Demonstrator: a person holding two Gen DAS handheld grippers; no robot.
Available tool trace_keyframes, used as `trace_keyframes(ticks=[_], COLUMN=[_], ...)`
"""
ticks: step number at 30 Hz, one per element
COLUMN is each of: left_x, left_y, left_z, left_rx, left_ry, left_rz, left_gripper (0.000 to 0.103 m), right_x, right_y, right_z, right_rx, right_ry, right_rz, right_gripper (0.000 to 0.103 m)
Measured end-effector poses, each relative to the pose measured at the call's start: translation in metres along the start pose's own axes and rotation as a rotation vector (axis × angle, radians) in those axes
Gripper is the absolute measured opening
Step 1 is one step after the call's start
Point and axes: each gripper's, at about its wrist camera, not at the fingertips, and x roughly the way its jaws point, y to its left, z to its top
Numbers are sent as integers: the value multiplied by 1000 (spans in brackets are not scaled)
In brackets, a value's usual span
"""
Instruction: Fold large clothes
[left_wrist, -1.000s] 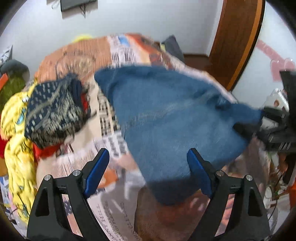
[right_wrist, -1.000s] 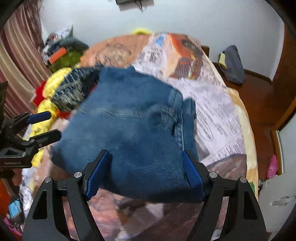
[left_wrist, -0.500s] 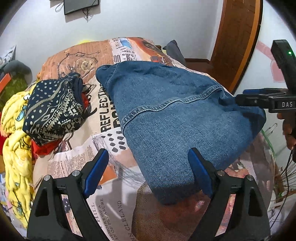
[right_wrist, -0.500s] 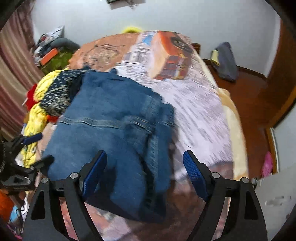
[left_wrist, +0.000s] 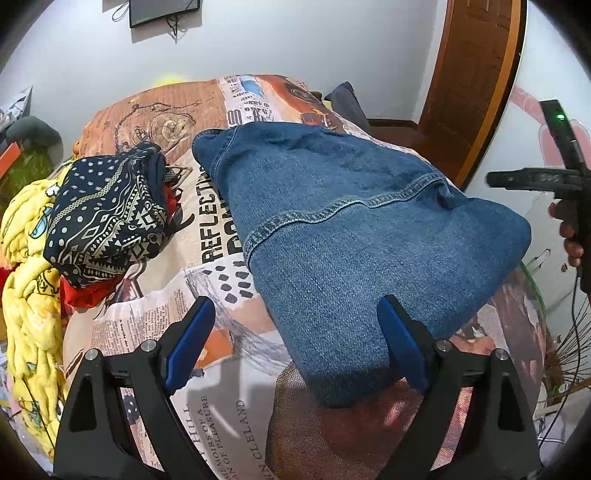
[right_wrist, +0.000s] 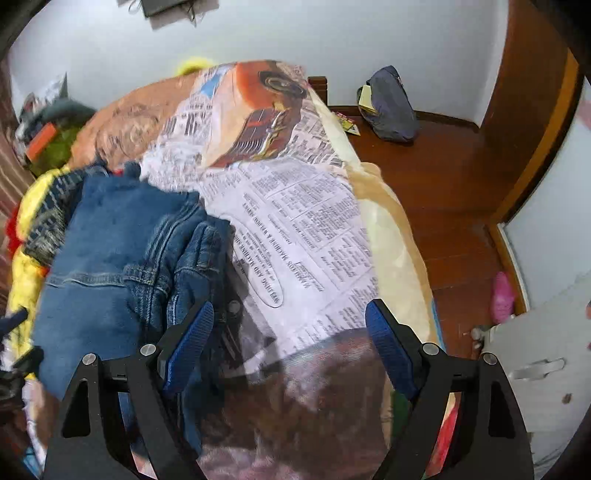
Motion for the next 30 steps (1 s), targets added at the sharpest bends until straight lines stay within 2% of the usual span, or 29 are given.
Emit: trace_keyframes(ticks=[2, 5, 8, 10, 15, 19, 22, 26, 30], left_x=[-2, -11, -17, -15, 18, 58, 78, 101, 113], left_y=[0, 7, 26, 41, 74, 79, 82, 84, 70], left_z=[3, 12, 25, 32, 36, 30, 29, 33, 46], left_rx=[5, -8, -64, -123, -303, -397, -472, -534, -478], left_ry=[0, -29, -44, -21, 121, 243, 274, 300, 304], left_rz=[4, 48, 44, 10, -173, -316, -415, -460, -438], left_gripper=[90, 90, 90, 90, 90, 90, 90, 90, 90], right_x=[-13, -23, -20, -13, 24, 56, 76, 92, 110], right_y=[-3, 12, 33, 48, 63, 62, 55, 47, 43], right_z=[-2, -5, -5, -4, -2, -1, 1, 5, 12], right_rx=[6, -41, -86, -116, -113, -90, -61, -18, 34], right_ry=[-22, -44, -32, -6, 108, 205, 273, 327, 383], right_rz=[25, 52, 105, 168, 283, 290, 323, 376, 465], right_gripper=[81, 83, 83, 83, 83, 83, 83, 83, 84])
